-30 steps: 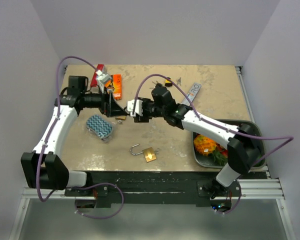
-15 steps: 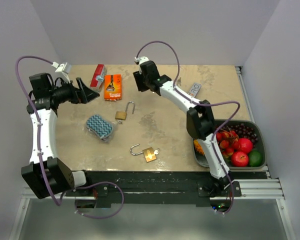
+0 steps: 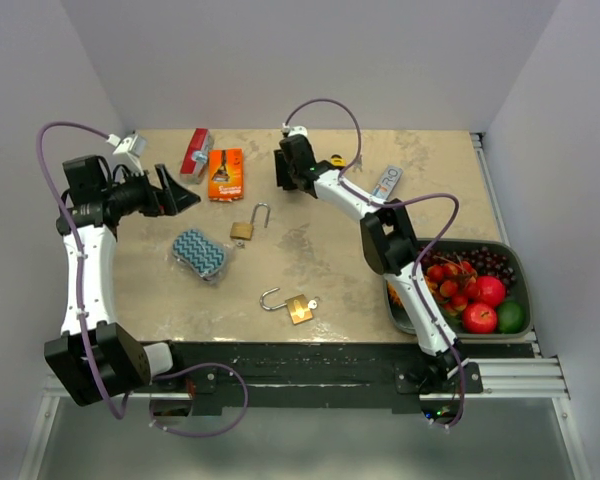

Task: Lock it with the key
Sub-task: Place the lock at the center of the board.

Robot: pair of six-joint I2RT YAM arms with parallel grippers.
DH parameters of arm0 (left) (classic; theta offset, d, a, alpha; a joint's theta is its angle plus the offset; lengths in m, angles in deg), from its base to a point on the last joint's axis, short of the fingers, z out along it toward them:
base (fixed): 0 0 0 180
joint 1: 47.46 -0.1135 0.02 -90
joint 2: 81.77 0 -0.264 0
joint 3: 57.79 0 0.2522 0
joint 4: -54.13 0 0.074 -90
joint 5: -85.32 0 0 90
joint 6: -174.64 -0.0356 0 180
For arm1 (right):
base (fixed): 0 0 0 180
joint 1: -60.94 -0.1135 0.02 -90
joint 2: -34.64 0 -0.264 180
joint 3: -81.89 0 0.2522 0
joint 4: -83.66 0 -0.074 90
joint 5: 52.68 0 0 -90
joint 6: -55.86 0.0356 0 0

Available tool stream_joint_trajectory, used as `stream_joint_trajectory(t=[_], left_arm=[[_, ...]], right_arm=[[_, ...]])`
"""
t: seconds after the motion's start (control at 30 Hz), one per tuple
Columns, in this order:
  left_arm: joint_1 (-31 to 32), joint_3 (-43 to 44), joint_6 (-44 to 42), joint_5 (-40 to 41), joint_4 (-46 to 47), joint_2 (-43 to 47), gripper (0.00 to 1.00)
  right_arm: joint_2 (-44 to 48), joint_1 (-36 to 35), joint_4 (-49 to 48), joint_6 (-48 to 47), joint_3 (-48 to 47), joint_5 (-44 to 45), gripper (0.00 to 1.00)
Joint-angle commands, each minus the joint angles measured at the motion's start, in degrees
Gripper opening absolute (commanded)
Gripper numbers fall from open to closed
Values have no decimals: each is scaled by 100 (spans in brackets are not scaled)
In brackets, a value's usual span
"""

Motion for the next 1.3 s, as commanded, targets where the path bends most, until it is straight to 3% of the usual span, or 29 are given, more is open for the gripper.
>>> stream_joint_trajectory(t=[0.0,0.3,0.53,0.77,0.9,0.93,1.03,1.13,1.27], left_arm=[[-61,-49,-154,-20,-102,152,99],[-114,-40,-488,-28,-471,205,99],[-114,-251,-453,-64,-480,311,99],[-114,-321,-471,-73,-524,311,99],[-105,-321,-497,-46,-594,302,99],[-114,-330,-506,-38,-594,311,99],[-114,-321,-497,-20,-586,311,99],[-114,-313,-506,6,-507,319,99],[-114,-155,-654,42,-384,293,99]], right_arm=[[113,29,-1071,532,-344,163,0],[-72,64,-1335,990,-238,374,0],[-265,64,-1616,814,-300,567,0],[-380,73,-1862,911,-265,471,9],[-432,64,-1942,920,-256,392,32],[-424,64,-1951,867,-239,374,49],[-389,73,-2117,814,-221,304,74],[-301,73,-2232,814,-195,190,82],[-143,64,-2442,639,-168,6,85]])
